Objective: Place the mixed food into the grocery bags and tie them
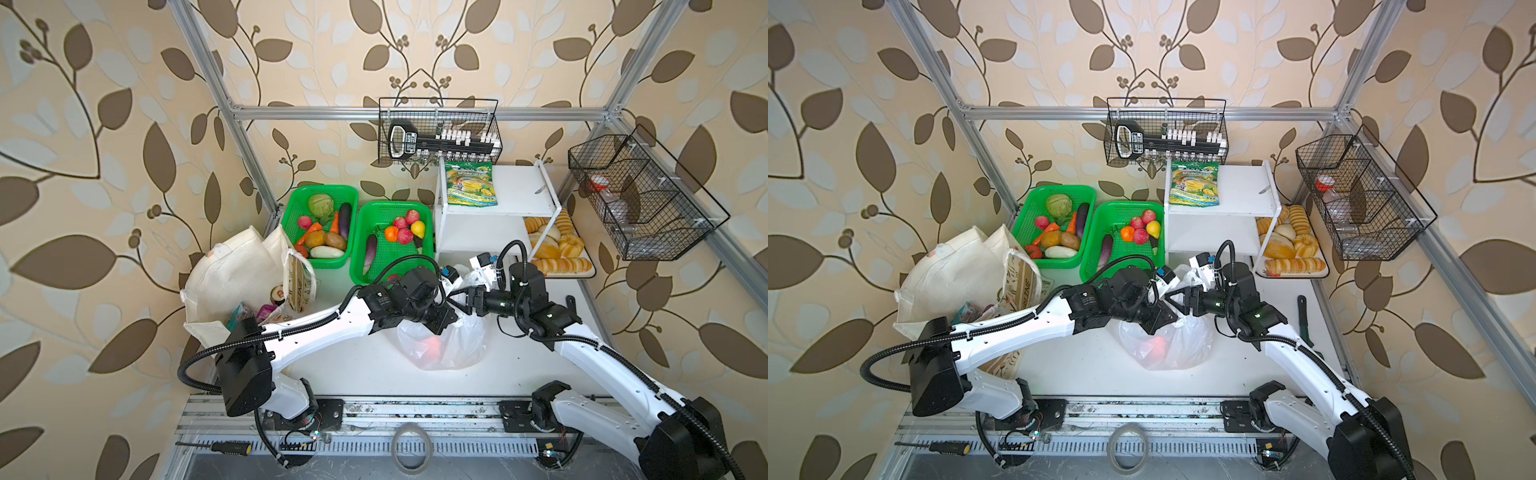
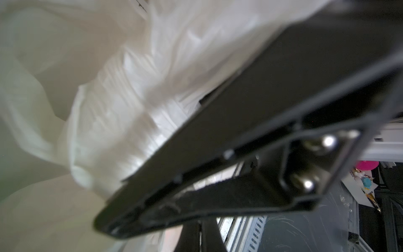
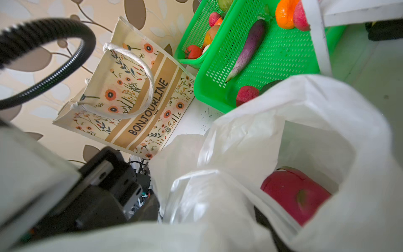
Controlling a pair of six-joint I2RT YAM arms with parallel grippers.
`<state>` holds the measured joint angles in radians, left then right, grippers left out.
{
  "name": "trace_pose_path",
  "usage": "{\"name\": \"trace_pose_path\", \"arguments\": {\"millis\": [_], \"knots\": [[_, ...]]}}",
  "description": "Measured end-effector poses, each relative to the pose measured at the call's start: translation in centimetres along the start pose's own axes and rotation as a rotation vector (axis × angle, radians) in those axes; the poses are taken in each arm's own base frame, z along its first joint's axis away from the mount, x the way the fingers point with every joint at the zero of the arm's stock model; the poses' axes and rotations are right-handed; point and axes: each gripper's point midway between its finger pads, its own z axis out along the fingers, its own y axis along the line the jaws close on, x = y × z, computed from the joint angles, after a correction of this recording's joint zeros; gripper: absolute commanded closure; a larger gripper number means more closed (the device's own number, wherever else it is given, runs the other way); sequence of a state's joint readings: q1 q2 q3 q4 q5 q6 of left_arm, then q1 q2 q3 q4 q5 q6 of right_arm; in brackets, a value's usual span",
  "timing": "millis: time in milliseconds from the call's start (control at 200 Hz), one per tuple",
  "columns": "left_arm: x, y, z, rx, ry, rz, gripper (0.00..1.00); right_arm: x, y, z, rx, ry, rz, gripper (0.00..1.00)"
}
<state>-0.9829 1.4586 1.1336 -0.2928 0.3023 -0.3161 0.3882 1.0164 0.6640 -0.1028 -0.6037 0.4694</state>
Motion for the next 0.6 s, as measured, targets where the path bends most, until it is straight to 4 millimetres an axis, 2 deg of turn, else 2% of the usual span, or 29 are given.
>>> {"name": "trace_pose_path", "arguments": {"millis": [35,100,200,255,345,475,505,600], "knots": [[0.0,0.2,0.1,-0.007,0.001,0.0,1.0,0.0,-0.2,0.0,0.011,0.0,-0.008,0.6],[0.1,0.5,0.1,-0.023,0.001,0.003,0.84,0.1,-0.4,-0.1,0.024,0.002,-0.016,0.7],[0.1,0.6,-0.2,-0.037,0.001,0.019,0.71,0.0,-0.5,-0.2,0.031,-0.002,-0.016,0.82],[0.1,0.6,-0.6,-0.041,-0.005,0.025,0.55,-0.3,-0.5,-0.4,0.031,-0.012,-0.01,0.86],[-0.7,-0.1,-2.4,-0.039,-0.047,0.051,0.33,-1.4,-0.5,-1.0,0.02,-0.058,-0.002,0.87],[-2.2,-0.7,-6.3,-0.072,-0.164,0.11,0.05,-2.7,-0.3,-2.0,-0.013,-0.129,0.017,0.87],[-2.5,-0.8,-7.1,-0.08,-0.187,0.131,0.01,-2.9,-0.2,-2.2,-0.021,-0.138,0.019,0.87],[-3.4,-0.8,-8.6,-0.095,-0.232,0.175,0.01,-3.0,0.5,-2.4,-0.058,-0.149,0.024,0.86]]}}
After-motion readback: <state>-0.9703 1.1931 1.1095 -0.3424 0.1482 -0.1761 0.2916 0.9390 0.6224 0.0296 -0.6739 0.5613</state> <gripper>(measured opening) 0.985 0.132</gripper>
